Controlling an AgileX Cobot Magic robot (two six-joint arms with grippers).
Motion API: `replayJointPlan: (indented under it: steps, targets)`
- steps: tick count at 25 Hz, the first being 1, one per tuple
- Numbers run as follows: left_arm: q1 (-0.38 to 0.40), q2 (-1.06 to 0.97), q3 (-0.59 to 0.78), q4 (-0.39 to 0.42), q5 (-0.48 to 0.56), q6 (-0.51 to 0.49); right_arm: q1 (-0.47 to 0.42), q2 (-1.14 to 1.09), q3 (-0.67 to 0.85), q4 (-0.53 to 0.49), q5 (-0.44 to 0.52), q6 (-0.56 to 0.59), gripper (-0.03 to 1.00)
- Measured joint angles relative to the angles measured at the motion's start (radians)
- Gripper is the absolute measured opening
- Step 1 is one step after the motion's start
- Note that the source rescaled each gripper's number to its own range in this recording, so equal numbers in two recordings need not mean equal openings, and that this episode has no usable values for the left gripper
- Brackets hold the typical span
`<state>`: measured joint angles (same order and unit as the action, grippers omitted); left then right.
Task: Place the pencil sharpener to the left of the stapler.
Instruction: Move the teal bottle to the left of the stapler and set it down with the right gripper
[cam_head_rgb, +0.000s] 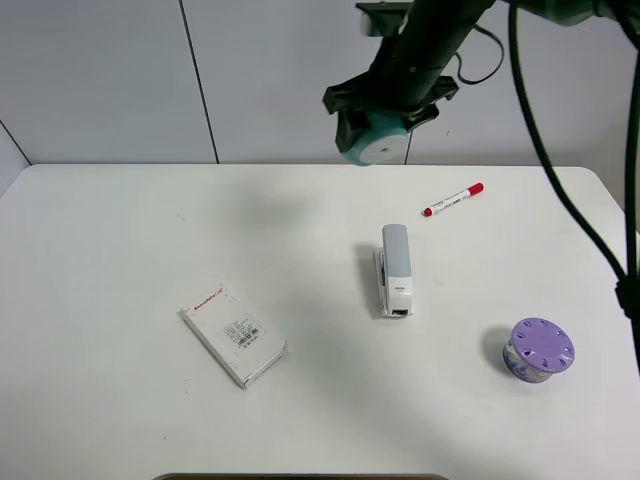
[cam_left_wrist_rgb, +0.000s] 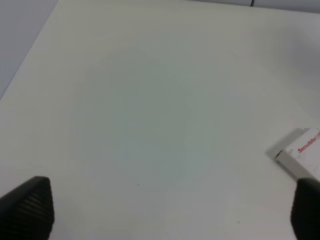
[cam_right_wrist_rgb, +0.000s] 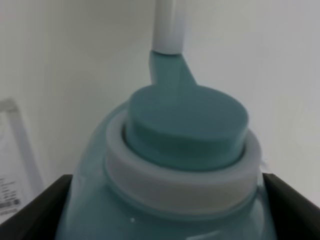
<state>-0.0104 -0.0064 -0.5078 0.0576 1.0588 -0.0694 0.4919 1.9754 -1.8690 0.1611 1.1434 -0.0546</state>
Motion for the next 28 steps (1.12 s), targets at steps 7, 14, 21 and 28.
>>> replayJointPlan:
  steps: [7, 14, 21, 28]
  targets:
    - [0.000, 0.000, 0.000, 0.000, 0.000, 0.000, 0.165, 0.137, 0.000, 0.003, -0.005, 0.000, 0.00]
    - [0.000, 0.000, 0.000, 0.000, 0.000, 0.000, 0.213, 0.266, -0.001, 0.009, -0.012, 0.014, 0.00]
    - [0.000, 0.000, 0.000, 0.000, 0.000, 0.000, 0.213, 0.328, -0.001, -0.011, -0.026, 0.027, 0.00]
    - [0.000, 0.000, 0.000, 0.000, 0.000, 0.000, 0.213, 0.373, -0.001, -0.032, -0.017, 0.043, 0.00]
